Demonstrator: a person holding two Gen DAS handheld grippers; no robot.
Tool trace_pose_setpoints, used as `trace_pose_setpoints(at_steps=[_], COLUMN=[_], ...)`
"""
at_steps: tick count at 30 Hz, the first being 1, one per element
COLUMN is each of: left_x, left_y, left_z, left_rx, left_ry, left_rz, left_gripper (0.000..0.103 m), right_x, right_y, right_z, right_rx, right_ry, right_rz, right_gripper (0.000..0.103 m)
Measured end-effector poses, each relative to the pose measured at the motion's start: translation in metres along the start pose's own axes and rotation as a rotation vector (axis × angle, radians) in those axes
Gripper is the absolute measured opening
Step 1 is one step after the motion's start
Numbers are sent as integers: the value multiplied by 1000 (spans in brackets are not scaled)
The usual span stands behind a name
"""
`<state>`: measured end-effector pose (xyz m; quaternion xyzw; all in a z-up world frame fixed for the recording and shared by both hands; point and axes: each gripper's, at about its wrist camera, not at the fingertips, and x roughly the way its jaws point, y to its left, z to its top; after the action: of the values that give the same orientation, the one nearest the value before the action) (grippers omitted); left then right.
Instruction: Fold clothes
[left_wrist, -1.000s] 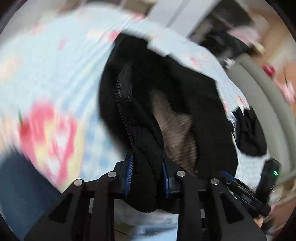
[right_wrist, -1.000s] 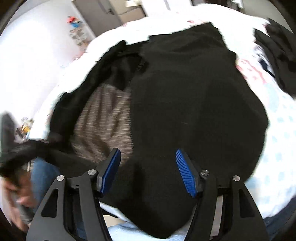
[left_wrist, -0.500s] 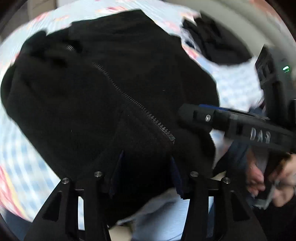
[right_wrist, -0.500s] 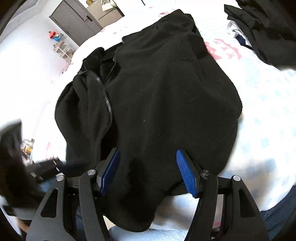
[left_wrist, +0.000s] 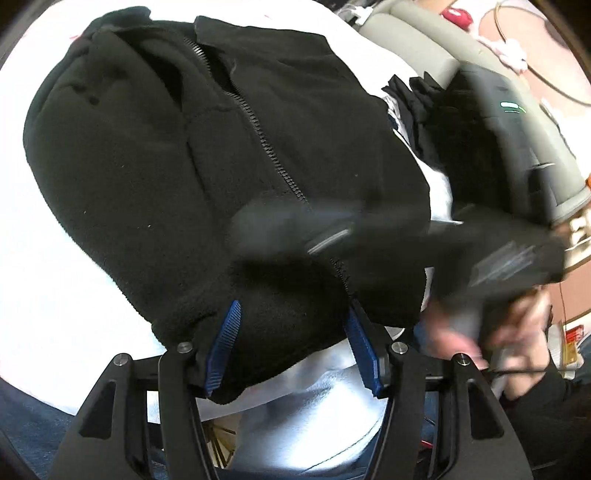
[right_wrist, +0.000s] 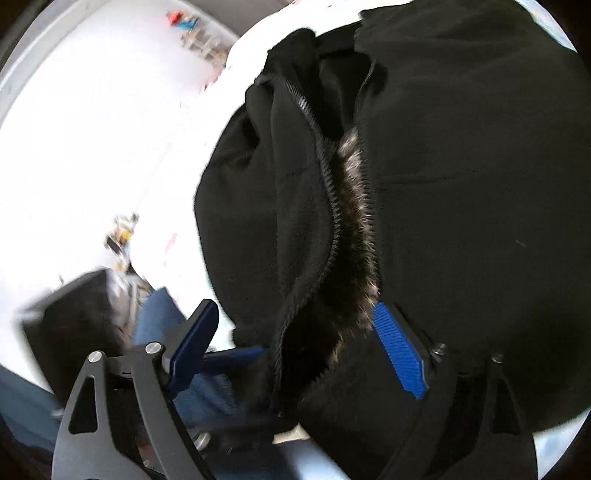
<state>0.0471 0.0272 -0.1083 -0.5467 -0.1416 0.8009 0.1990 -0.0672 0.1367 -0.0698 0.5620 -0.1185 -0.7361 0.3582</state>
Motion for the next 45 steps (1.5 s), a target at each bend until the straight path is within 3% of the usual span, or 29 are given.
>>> trace_pose_setpoints(at_steps=[1, 2, 3, 4, 5, 8, 11, 15, 17, 19, 20, 23, 26, 29, 31, 32, 33, 36, 40, 45], left_x=[0, -2, -4, -7, -11, -28, -44, -50, -52, -54, -51, -31, -17, 14, 48, 57, 58, 34, 23, -2], left_y=[-2, -2, -1, 1, 3, 3, 2, 10, 26, 35, 37, 31, 29, 37, 50, 54, 57, 57, 73, 82], left_z=[1, 3, 5, 8, 10, 20, 29, 36, 44, 55, 63, 87, 88, 68, 49, 40, 33, 22, 20, 26], left_rx=[2, -4, -16, -30, -46, -47, -33, -38, -61, -60, -48, -22, -9, -36, -66, -71, -73, -76, -117, -150], left_ry=[2, 3, 2, -7, -25, -74, -118, -168, -212, -266, -271, -239, -196, -123, -48, -31, -31, -73, -58, -154], left_rz=[-12, -30, -57, -88, -123, -175, -196, -150, -133, -72, -42, 45, 92, 61, 81, 110, 122, 101, 21, -77], left_gripper=[63, 63, 63, 63, 63, 63, 64, 64, 61, 50, 50, 49, 49, 52, 52, 52, 53, 62, 62, 60], right_x=[11, 14, 17, 14, 8, -17, -46, -67, -73, -73, -69, -65, -69, -65, -27, -6, -3, -16, -46, -59], right_y=[3, 8, 12, 13, 14, 24, 31, 36, 27, 15, 10, 23, 31, 24, 14, 4, -1, -2, 4, 8], right_z=[0, -2, -4, -3, -3, 0, 5, 7, 2, -4, -3, -1, -2, -8, -18, -26, -30, -31, -25, -18], right_rx=[-54, -93, -127, -119, -99, -120, -119, -162, -122, -46, 2, -24, -82, -108, -172, -173, -147, -93, -85, -74], right_ry=[28, 35, 42, 38, 29, -56, -145, -220, -239, -239, -231, -244, -251, -229, -124, -62, -67, -85, -139, -175], right_rz=[-34, -93, -144, -112, -59, -68, -25, -107, -112, -73, -42, -35, -115, -247, -409, -437, -420, -369, -340, -272], right_gripper=[73, 52, 44, 25, 16, 11, 10, 9, 9, 9, 9, 9, 9, 9, 9, 9, 9, 9, 12, 19])
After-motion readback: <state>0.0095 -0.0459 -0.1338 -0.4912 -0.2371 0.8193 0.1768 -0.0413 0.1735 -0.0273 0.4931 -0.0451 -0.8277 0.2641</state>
